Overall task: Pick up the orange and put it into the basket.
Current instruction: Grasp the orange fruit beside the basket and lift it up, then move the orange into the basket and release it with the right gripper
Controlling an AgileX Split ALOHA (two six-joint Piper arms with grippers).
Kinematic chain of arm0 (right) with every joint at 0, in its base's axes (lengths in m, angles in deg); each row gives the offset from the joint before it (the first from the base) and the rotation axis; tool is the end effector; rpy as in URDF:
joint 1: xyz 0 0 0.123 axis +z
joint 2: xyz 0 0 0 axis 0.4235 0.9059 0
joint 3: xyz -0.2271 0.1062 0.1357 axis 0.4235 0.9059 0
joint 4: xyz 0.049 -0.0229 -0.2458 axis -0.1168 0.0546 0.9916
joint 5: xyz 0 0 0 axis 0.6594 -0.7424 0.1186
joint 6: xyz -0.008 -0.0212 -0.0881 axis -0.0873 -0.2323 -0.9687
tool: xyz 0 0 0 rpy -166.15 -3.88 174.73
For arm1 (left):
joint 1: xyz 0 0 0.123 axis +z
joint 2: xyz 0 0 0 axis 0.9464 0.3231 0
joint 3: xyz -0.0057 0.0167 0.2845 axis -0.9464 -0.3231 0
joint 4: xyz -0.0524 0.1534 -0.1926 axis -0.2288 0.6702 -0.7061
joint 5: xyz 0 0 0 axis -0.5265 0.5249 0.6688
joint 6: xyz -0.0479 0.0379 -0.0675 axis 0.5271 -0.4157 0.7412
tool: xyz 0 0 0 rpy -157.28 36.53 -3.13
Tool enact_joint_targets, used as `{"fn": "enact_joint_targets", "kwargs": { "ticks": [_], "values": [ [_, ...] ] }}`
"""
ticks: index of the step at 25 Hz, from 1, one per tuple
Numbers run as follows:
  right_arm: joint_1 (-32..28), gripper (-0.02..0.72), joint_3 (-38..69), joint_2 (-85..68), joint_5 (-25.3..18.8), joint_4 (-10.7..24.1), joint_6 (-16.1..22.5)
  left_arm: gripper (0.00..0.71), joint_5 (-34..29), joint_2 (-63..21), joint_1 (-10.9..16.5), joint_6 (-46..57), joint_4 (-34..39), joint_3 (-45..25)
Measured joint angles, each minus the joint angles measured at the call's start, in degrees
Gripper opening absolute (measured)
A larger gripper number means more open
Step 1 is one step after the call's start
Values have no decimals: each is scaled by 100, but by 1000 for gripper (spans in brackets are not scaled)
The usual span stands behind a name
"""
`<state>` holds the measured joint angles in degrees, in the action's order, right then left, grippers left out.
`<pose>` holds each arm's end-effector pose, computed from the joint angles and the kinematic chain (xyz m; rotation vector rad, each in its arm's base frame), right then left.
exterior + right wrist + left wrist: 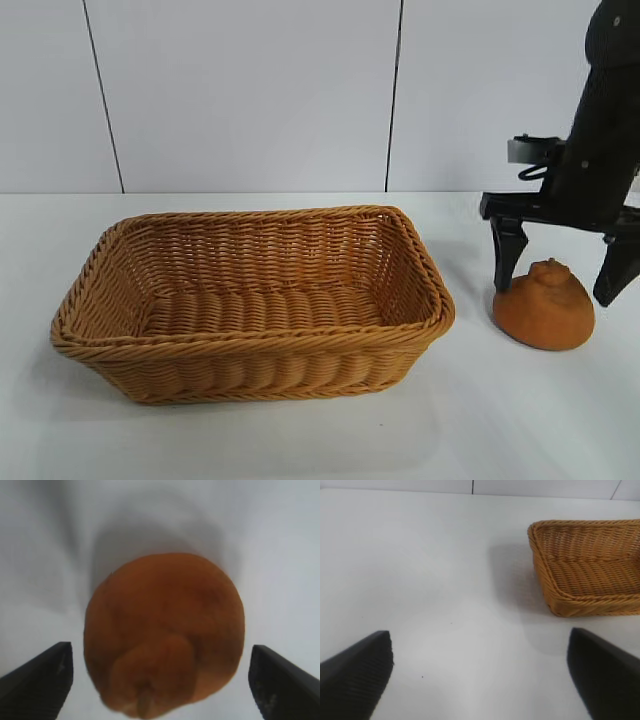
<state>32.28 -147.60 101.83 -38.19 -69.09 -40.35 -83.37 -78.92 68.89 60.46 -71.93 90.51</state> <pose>0.3935 0.0528 0.1169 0.0159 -3.1269 -0.0471 -0.0064 -0.0013 0.2795 -0.0111 2.0309 -0.0805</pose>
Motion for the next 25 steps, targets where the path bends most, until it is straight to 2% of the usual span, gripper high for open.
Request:
{"fn": "enact_joint_targets", "kwargs": {
  "ticks": [2, 3, 10, 17, 21, 25],
  "values": [
    [0, 81, -19, -27, -107, 36, -23, 673, 0, 0, 0, 0, 0, 0],
    [0, 52, -30, -78, -150, 41, -37, 673, 0, 0, 0, 0, 0, 0],
    [0, 55, -120, -755, -449, 42, -85, 673, 0, 0, 0, 0, 0, 0],
    [89, 55, -812, -1612, -865, -201, -90, 673, 0, 0, 0, 5, 0, 0],
    [540, 55, -1179, -1661, -995, -198, -90, 673, 0, 0, 0, 5, 0, 0],
    [1207, 55, -1245, -1661, -922, -205, -1, 673, 0, 0, 0, 5, 0, 0]
  ]
}}
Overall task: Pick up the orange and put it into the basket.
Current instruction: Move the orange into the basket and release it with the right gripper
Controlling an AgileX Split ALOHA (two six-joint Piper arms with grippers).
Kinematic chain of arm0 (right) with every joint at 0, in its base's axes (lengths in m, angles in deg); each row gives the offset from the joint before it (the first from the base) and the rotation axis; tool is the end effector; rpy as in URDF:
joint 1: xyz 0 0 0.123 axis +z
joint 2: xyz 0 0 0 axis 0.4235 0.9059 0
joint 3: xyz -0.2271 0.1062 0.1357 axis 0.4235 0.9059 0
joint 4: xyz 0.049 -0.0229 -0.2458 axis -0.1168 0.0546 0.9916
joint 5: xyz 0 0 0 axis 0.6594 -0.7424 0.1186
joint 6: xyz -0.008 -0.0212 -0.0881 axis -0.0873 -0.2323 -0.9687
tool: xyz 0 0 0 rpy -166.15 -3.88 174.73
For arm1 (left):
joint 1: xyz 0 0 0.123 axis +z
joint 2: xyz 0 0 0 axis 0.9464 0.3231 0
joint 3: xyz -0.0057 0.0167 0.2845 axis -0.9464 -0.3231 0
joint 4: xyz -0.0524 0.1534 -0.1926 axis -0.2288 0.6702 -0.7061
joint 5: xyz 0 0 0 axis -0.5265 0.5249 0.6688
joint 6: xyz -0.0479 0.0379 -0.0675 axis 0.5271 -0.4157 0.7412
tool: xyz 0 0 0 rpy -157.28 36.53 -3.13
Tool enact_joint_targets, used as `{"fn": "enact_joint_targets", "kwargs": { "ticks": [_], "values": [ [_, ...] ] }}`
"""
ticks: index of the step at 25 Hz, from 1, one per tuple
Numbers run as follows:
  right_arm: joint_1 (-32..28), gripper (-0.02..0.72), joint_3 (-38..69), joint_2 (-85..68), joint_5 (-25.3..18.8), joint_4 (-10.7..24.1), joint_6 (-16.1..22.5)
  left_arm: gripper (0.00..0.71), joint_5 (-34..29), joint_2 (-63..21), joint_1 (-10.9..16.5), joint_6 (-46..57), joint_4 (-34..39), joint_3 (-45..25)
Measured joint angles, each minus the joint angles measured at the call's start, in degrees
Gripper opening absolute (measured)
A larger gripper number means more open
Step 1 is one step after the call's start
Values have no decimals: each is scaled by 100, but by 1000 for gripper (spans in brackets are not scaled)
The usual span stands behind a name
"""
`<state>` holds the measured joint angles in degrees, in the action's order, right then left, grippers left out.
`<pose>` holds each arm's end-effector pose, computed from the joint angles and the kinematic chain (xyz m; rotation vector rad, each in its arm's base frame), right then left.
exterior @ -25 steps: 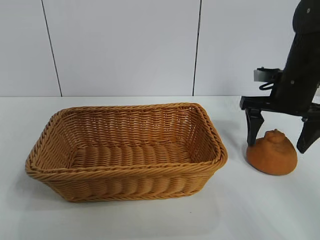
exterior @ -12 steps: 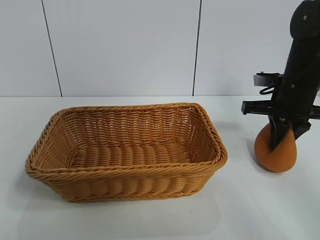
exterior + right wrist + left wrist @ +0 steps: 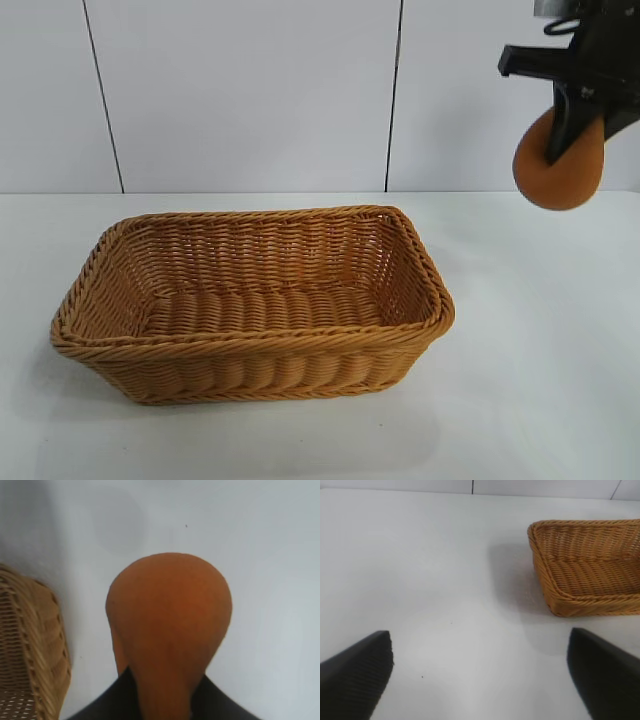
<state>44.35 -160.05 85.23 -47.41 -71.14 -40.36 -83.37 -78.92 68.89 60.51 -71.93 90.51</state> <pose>0.3714 0.1365 0.2862 -0.3121 2.8053 0.2018 -0.0064 -0.0013 0.2795 -0.0120 2.0309 -0.0810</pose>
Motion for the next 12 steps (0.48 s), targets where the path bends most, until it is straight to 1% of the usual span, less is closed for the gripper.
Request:
{"fn": "enact_joint_targets", "kwargs": {
  "ticks": [3, 5, 8, 12],
  "values": [
    [536, 55, 0, 0, 162, -7, 106, 673, 0, 0, 0, 0, 0, 0],
    [879, 55, 0, 0, 371, -12, 159, 673, 0, 0, 0, 0, 0, 0],
    [1378, 55, 0, 60, 704, -30, 359, 673, 0, 0, 0, 0, 0, 0],
    [1882, 55, -10, 411, 1056, -48, 444, 673, 0, 0, 0, 0, 0, 0]
  ]
}}
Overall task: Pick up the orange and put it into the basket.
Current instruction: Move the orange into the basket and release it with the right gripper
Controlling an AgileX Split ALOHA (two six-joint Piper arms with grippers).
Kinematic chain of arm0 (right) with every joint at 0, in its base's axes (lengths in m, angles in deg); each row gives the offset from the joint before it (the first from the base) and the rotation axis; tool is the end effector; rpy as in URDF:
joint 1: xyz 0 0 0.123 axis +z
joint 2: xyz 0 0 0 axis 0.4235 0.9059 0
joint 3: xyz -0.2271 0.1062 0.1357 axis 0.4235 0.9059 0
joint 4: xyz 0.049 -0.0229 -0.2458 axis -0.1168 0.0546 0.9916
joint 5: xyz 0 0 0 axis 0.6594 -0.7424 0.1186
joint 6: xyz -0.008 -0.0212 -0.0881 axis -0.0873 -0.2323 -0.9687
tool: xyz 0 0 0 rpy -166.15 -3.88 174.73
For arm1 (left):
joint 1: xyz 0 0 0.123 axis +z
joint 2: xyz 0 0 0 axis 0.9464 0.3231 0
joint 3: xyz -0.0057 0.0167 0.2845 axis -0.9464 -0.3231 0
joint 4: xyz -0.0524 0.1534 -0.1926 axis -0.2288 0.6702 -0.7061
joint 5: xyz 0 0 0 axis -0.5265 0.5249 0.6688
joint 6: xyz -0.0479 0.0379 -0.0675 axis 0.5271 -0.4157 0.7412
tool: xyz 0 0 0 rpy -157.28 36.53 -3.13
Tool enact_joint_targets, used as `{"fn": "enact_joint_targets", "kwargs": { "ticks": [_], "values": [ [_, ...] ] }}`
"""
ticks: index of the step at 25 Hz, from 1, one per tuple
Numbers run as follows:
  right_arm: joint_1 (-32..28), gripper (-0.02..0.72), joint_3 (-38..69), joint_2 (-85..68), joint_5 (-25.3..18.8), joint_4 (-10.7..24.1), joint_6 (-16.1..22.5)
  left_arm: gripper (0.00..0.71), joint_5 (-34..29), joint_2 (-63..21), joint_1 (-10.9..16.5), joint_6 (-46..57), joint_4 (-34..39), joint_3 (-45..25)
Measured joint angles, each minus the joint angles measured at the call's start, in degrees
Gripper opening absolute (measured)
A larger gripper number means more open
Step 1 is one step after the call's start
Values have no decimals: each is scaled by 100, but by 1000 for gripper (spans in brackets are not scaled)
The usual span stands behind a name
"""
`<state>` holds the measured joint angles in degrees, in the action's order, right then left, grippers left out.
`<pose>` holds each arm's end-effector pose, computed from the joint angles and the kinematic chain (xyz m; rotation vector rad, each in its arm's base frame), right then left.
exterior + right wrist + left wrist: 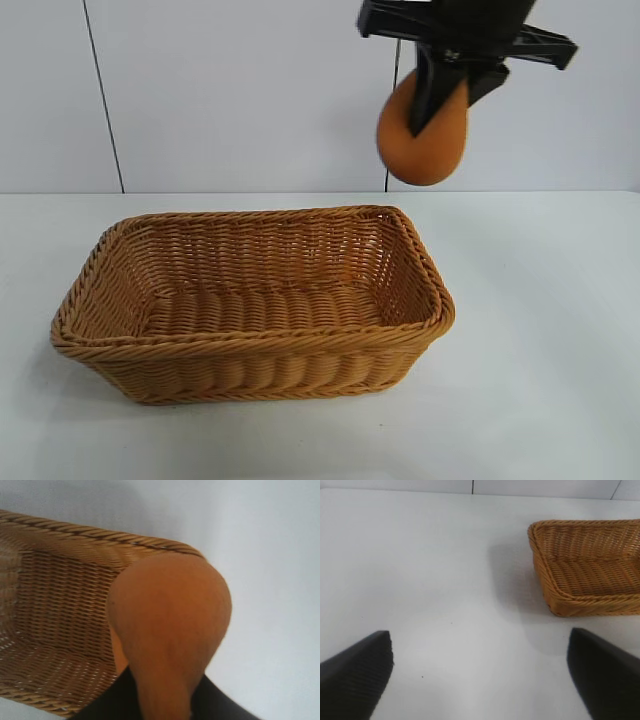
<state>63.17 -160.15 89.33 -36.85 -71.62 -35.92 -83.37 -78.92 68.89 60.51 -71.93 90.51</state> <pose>0.3285 0.2653 0.2639 -0.6242 2.6684 0.3515 -0.0064 -0.0013 0.2795 -0.0120 2.0309 -0.0810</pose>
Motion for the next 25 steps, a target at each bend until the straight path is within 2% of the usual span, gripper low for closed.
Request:
{"fn": "enact_joint_targets", "kwargs": {
  "ticks": [8, 17, 19, 22, 24, 25],
  "values": [
    [456, 55, 0, 1080, 822, -61, 13, 673, 0, 0, 0, 0, 0, 0],
    [456, 69, 0, 1656, 931, -93, 26, 673, -5, 0, 0, 5, 0, 0],
    [456, 157, 0, 1650, 931, -93, 26, 673, -5, 0, 0, 5, 0, 0],
    [456, 420, 0, 1596, 862, -19, 26, 673, -5, 0, 0, 5, 0, 0],
    [456, 568, 0, 1479, 752, 70, 26, 673, -5, 0, 0, 5, 0, 0],
    [456, 617, -23, 1414, 680, 138, 21, 673, -5, 0, 0, 5, 0, 0]
  ]
}}
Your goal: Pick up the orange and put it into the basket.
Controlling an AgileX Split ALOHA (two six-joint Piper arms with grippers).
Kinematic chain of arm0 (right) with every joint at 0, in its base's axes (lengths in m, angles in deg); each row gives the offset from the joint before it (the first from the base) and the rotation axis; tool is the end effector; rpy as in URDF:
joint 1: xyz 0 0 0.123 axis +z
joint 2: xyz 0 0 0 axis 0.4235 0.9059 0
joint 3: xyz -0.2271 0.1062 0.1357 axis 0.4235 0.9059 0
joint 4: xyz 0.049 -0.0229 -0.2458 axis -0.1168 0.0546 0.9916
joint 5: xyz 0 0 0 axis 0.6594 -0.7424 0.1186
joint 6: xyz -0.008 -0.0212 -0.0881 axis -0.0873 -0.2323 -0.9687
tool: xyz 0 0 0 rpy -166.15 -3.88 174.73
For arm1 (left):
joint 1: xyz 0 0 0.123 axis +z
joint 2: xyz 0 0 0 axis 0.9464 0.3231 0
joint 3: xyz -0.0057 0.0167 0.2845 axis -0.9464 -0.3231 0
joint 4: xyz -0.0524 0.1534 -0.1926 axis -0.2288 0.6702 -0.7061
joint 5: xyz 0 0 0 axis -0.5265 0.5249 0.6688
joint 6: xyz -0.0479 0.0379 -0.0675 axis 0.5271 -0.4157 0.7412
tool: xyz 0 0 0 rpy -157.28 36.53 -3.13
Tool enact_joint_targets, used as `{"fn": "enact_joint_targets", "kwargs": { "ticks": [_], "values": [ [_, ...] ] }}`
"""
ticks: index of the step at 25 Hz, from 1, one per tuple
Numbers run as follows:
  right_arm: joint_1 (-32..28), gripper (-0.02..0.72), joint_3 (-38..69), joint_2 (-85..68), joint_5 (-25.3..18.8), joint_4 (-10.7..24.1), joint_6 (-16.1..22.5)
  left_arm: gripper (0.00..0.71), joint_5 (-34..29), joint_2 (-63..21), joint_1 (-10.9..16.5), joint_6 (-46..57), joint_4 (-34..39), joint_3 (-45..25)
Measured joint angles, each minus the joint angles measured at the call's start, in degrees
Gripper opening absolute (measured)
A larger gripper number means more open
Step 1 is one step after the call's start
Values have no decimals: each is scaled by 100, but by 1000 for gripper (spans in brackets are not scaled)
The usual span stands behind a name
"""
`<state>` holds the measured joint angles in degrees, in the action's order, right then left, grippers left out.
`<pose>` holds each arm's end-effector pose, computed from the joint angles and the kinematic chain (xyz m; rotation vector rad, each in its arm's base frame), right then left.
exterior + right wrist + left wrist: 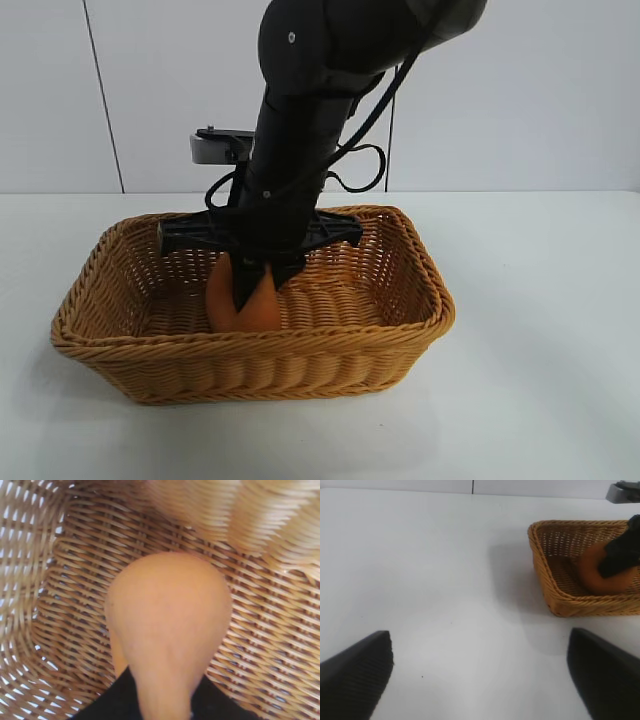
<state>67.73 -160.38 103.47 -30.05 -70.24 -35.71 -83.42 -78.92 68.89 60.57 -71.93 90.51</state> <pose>0.3318 0.3112 0.1602 -0.7581 2.7567 0.2711 -0.0065 -0.0013 0.2794 -0.0131 2.0318 -0.0816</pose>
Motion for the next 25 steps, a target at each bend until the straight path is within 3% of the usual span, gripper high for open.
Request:
{"fn": "enact_joint_targets", "kwargs": {
  "ticks": [4, 9, 12, 25],
  "values": [
    [0, 673, -355, -199, -732, 226, 0, 673, 0, 0, 0, 0, 0, 0],
    [-56, 677, -1397, -288, -1841, 522, 0, 673, 0, 0, 0, 4, 0, 0],
    [-275, 677, -1920, -295, -2245, 522, 0, 673, 0, 0, 0, 4, 0, 0],
    [-2287, 677, -2201, -299, -2369, 655, -293, 673, 0, 0, 0, 4, 0, 0]
  ]
}}
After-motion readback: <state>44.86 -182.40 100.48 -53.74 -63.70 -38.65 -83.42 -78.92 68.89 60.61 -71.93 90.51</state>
